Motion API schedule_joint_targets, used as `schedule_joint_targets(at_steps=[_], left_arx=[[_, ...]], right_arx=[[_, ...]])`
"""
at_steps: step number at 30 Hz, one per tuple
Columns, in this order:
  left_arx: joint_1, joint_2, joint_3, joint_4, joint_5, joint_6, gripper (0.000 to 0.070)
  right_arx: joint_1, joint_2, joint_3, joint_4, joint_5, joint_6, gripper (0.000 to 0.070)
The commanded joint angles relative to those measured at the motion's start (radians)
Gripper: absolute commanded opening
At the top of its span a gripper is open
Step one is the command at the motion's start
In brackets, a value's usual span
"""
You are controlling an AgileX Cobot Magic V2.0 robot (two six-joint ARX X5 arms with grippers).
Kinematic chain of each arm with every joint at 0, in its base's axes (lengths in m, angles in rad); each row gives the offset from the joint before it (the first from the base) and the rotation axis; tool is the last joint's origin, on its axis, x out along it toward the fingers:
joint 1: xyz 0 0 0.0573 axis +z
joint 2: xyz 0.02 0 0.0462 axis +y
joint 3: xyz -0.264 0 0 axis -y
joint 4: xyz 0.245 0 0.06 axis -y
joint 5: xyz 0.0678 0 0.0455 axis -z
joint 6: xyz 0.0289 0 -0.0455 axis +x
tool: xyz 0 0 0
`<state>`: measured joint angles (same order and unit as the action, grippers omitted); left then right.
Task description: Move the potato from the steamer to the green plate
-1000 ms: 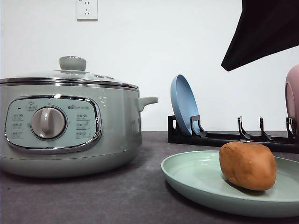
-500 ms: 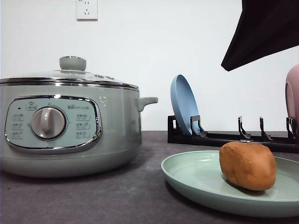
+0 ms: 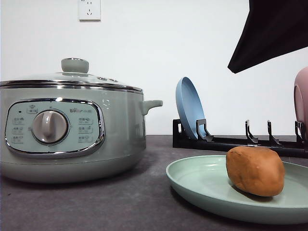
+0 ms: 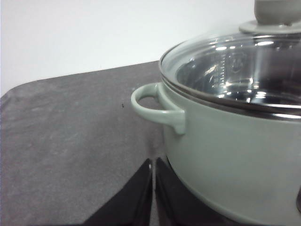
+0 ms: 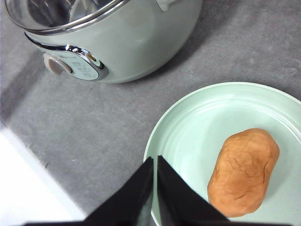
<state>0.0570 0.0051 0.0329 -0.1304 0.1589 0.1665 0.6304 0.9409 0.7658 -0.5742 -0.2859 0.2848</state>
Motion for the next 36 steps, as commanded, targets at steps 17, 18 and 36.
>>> schedule_joint_targets(at_steps=[17, 18, 36], left_arx=[[0.002, -0.002, -0.021, -0.049, -0.002, -0.003, 0.0002], [0.002, -0.002, -0.021, -0.049, -0.002, -0.003, 0.0002], [0.002, -0.002, -0.021, -0.049, -0.002, -0.003, 0.0002]], right_arx=[[0.009, 0.005, 0.014, 0.006, 0.0, -0.005, 0.0], [0.009, 0.005, 0.014, 0.006, 0.0, -0.005, 0.0], [0.008, 0.004, 0.014, 0.009, 0.005, -0.022, 0.0]])
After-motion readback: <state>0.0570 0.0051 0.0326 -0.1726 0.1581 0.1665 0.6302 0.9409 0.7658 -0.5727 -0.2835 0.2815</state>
